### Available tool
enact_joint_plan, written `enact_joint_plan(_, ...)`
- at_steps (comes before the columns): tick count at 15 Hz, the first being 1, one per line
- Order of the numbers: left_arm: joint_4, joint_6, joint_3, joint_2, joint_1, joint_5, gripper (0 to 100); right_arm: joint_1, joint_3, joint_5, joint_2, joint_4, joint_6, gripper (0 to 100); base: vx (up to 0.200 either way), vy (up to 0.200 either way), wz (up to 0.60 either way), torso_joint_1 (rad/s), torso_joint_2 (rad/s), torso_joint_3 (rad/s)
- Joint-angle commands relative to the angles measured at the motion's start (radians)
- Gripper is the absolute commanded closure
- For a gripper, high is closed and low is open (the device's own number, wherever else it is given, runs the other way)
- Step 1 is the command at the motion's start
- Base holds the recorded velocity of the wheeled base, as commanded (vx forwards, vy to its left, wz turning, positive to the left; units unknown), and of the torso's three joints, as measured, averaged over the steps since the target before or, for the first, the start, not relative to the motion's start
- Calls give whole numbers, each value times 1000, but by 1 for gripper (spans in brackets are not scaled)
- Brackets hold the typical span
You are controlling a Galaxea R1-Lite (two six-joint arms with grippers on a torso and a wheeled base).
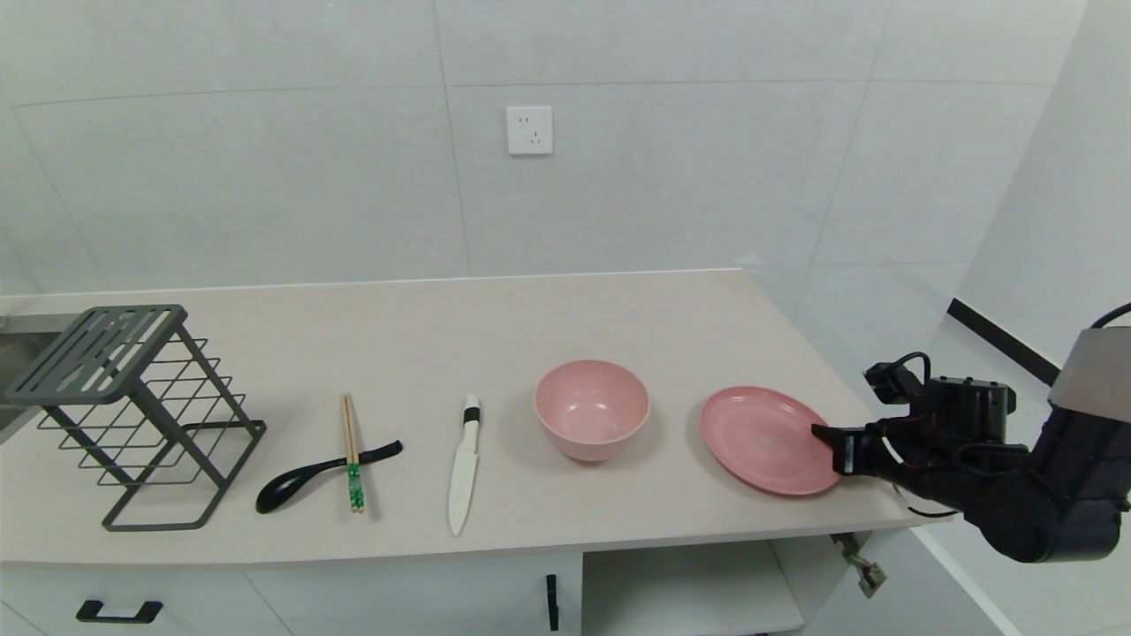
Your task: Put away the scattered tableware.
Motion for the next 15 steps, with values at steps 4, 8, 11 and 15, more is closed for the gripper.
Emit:
enact_joint_plan(4, 0, 0, 0, 1, 0, 0, 0, 12, 2, 8, -71, -48, 141, 100, 0, 0, 0, 0, 0, 0)
enact_joint_plan(8, 0, 0, 0, 1, 0, 0, 0, 55, 31, 10, -96, -129, 277, 100, 0, 0, 0, 0, 0, 0)
enact_joint_plan(11, 0, 0, 0, 1, 0, 0, 0, 65, 50, 10, -99, -181, 345, 100, 0, 0, 0, 0, 0, 0)
enact_joint_plan(15, 0, 0, 0, 1, 0, 0, 0, 98, 249, 10, -196, -396, 432, 100, 0, 0, 0, 0, 0, 0)
